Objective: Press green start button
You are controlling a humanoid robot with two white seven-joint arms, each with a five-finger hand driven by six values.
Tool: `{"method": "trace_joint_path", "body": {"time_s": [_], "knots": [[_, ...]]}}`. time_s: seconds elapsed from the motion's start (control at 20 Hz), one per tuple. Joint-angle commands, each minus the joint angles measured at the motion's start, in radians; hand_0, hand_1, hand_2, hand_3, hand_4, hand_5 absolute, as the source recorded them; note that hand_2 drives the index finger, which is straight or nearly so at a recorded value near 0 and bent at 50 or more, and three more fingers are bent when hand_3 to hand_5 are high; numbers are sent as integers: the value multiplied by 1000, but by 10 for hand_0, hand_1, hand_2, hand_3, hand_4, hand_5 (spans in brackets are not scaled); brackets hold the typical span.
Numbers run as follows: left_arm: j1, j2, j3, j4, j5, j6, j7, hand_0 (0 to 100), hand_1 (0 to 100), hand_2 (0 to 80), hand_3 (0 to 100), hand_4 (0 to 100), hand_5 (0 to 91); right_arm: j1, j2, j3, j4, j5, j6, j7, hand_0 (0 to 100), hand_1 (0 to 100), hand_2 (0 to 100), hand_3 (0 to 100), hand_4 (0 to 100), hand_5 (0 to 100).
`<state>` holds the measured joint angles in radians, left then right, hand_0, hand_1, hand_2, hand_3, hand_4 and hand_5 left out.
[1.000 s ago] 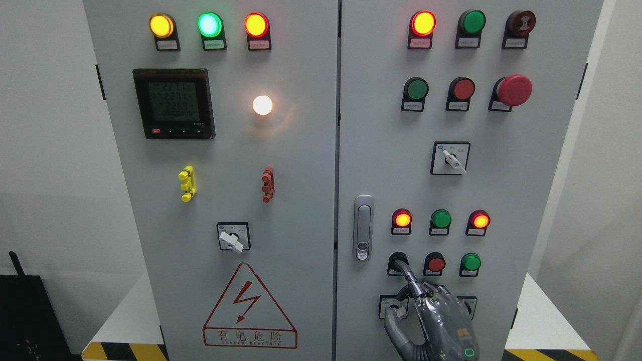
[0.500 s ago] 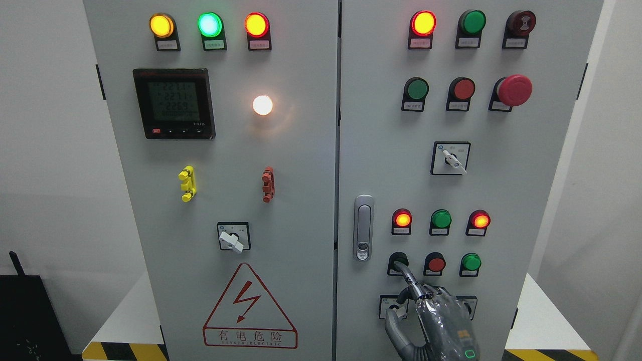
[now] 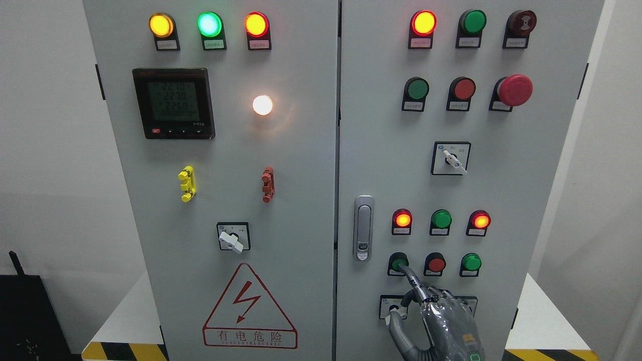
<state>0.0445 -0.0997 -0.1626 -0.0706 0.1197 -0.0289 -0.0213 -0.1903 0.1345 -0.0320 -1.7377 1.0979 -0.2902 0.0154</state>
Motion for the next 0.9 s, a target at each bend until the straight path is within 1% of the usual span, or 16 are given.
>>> {"method": "trace_joint_path", "body": {"time_s": [0.0, 0.1, 0.3, 0.4, 0.65, 0.8, 0.85], "knots": [[0, 0, 0, 0, 0, 0, 0, 120, 556, 0, 0, 0, 0, 20, 1, -6, -46, -13, -6, -8, 767, 418, 0, 566, 554, 390], [0, 0, 0, 0, 0, 0, 0, 120, 556, 0, 0, 0, 0, 26, 1, -3, -49, -47, -6, -5, 778, 421, 0, 566, 554, 390], [0, 0, 0, 0, 0, 0, 0, 120, 556, 0, 0, 0, 0, 46, 1, -3, -71, -59, -7, -3, 804, 430, 0, 571, 554, 388], [0, 0, 0, 0, 0, 0, 0, 120, 556, 0, 0, 0, 0, 55, 1, -3, -74, -99, -6, -2, 812, 433, 0, 572, 552, 387], [0, 0, 0, 0, 0, 0, 0, 120, 556, 0, 0, 0, 0, 89, 1, -2, -100, -182, 2, 3, 862, 444, 0, 581, 517, 329], [0, 0, 0, 0, 0, 0, 0, 120, 556, 0, 0, 0, 0, 112, 1, 3, -126, -249, 8, 6, 863, 443, 0, 578, 505, 313], [0, 0, 0, 0, 0, 0, 0, 120, 556, 0, 0, 0, 0, 118, 1, 4, -131, -268, 9, 14, 864, 443, 0, 577, 505, 311]]}}
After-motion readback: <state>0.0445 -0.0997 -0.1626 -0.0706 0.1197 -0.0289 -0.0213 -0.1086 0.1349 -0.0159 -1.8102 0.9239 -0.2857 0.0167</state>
